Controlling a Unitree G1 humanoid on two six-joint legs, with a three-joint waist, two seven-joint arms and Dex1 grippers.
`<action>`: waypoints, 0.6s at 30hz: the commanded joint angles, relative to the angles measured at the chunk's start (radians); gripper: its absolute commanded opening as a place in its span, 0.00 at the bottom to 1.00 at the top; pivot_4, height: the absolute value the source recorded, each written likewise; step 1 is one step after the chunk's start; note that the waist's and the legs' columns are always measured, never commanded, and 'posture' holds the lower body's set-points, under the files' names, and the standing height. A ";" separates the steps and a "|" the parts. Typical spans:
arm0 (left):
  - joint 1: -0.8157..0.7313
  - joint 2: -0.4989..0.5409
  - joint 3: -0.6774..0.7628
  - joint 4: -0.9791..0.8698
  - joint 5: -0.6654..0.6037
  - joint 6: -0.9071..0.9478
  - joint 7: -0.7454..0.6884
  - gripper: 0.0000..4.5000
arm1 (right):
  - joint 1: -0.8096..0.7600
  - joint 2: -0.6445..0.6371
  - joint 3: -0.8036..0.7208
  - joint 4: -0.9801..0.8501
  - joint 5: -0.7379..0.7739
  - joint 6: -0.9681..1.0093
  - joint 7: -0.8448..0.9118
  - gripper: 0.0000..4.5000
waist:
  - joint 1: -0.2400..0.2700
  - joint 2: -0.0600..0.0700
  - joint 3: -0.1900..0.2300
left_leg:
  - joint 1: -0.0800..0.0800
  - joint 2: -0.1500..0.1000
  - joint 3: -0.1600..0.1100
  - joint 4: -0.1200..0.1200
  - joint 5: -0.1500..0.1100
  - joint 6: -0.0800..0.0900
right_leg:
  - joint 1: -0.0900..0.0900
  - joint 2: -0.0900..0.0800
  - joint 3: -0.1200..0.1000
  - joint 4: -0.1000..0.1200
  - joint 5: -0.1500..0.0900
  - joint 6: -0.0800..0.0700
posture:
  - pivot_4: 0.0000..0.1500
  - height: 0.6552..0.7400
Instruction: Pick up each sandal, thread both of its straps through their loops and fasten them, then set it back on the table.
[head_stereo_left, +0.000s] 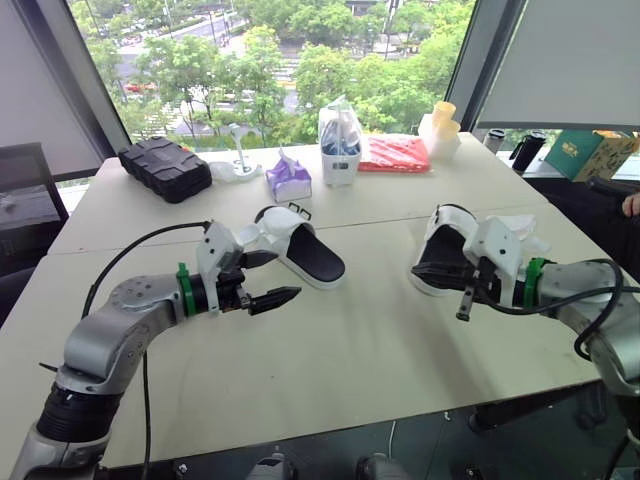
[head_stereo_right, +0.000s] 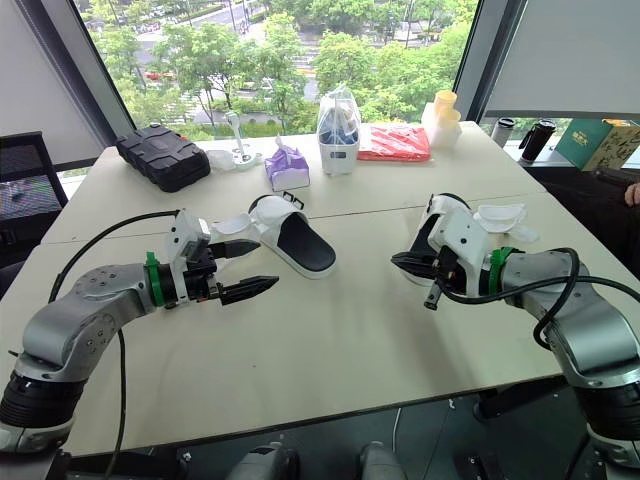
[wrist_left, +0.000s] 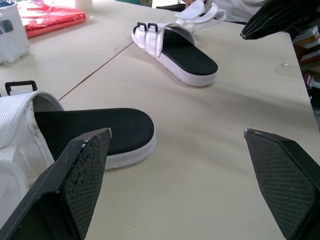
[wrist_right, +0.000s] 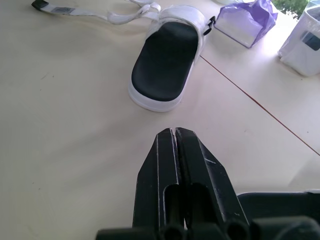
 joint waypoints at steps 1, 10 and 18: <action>-0.022 0.000 0.027 -0.029 -0.012 -0.006 0.002 0.99 | -0.002 0.008 -0.020 -0.021 -0.007 -0.008 -0.017 0.00 | 0.000 0.000 0.000 | 0.000 0.000 0.000 0.000 0.000 0.000 | 0.000 0.000 0.000 0.000 0.000 0.000 | 1.00 1.00; -0.024 -0.002 0.023 -0.027 -0.010 -0.009 0.000 0.99 | 0.005 0.007 -0.021 -0.025 -0.005 -0.009 -0.021 0.00 | 0.000 0.000 0.000 | 0.000 0.000 0.000 0.000 0.000 0.000 | 0.000 0.000 0.000 0.000 0.000 0.000 | 1.00 1.00; -0.028 -0.005 0.018 -0.023 -0.005 -0.015 -0.002 1.00 | -0.026 0.015 0.001 0.027 -0.076 -0.031 -0.081 0.12 | 0.000 0.000 0.000 | 0.000 0.000 0.000 0.000 0.000 0.000 | 0.000 0.000 0.000 0.000 0.000 0.000 | 1.00 1.00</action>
